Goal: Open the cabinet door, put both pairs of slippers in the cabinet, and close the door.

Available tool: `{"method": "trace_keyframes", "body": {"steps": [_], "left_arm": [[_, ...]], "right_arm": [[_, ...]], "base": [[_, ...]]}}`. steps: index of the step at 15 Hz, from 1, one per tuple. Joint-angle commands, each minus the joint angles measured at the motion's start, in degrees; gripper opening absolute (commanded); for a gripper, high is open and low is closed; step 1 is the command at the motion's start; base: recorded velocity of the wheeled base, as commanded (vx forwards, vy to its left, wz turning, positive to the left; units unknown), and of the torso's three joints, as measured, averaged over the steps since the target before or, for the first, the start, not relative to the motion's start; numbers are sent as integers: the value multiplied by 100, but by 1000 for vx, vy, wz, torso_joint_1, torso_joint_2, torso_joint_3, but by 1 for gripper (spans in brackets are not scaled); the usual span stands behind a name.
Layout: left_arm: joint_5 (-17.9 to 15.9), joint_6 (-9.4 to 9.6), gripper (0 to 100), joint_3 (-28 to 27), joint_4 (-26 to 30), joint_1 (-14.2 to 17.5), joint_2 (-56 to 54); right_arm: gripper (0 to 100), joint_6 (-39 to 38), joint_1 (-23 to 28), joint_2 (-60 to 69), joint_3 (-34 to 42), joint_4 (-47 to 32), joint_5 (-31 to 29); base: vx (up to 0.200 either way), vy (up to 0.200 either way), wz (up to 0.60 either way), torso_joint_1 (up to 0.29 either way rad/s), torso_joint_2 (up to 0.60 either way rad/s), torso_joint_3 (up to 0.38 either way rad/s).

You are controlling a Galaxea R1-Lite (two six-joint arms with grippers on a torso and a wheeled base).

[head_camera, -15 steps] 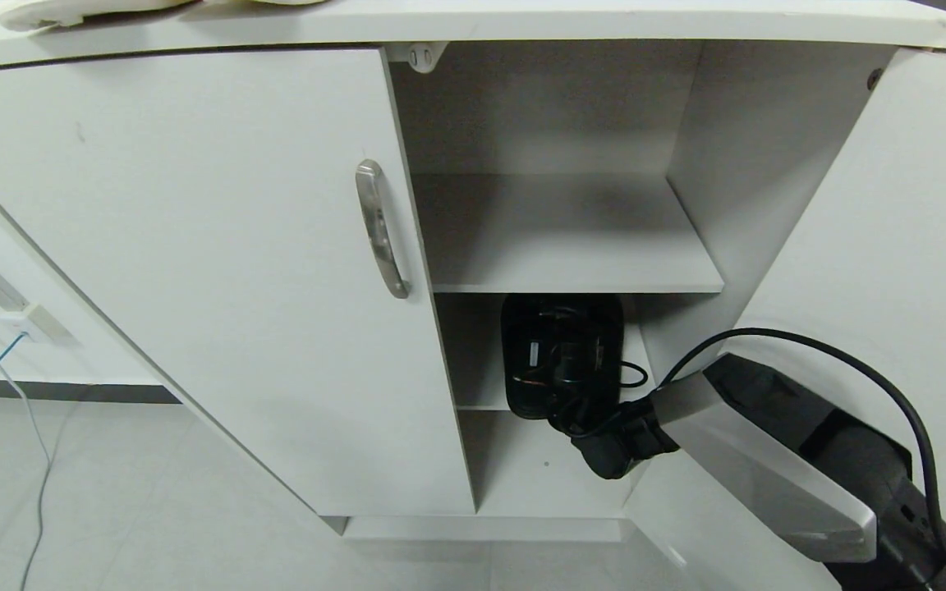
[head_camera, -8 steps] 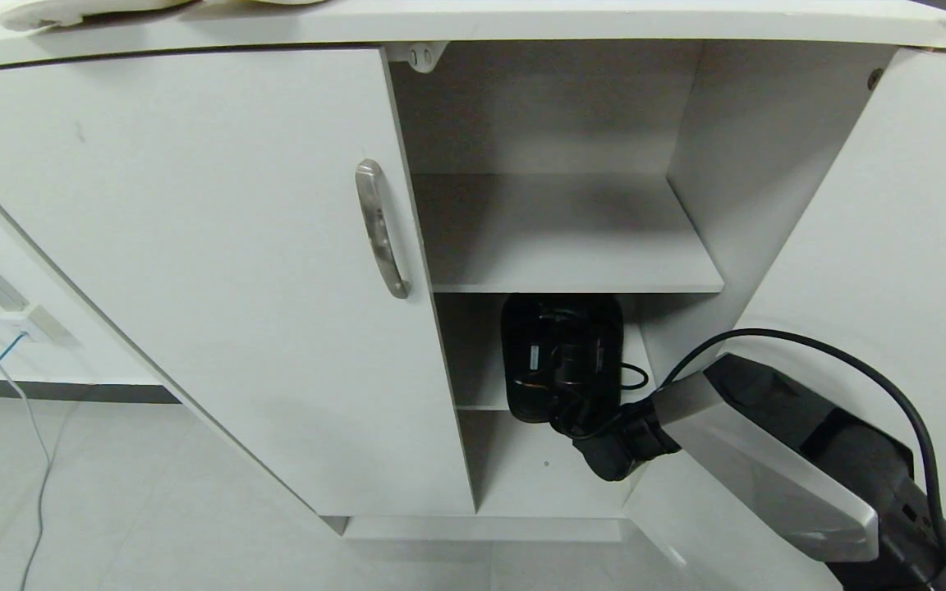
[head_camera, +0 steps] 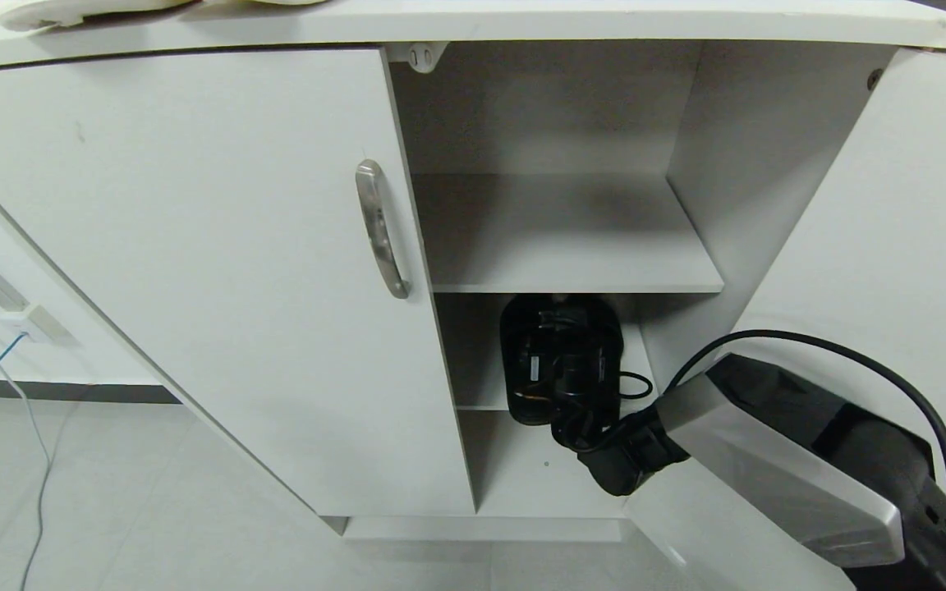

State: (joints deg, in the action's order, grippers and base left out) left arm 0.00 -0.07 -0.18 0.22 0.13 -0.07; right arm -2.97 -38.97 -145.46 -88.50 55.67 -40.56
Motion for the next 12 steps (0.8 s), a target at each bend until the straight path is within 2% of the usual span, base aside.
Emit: {"method": "trace_keyframes", "body": {"steps": [1,5,10,12], "left_arm": [[0,-1,0,1,4,4,7],[0,-1,0,1,4,4,7],[0,-1,0,1,-4,4,7],[0,-1,0,1,4,4,7]], "right_arm": [[100,-1,-110,422,553,137,-5],[100,-1,-374,1063,1696,532,-31],[100,-1,-910,1837,3691,1446,-40],[100,-1,-972,1977,4043,1763,-40]], "base": [[0,0,0,0,0,0],[0,0,0,0,0,0],[0,0,0,0,0,0],[0,0,0,0,0,0]]}}
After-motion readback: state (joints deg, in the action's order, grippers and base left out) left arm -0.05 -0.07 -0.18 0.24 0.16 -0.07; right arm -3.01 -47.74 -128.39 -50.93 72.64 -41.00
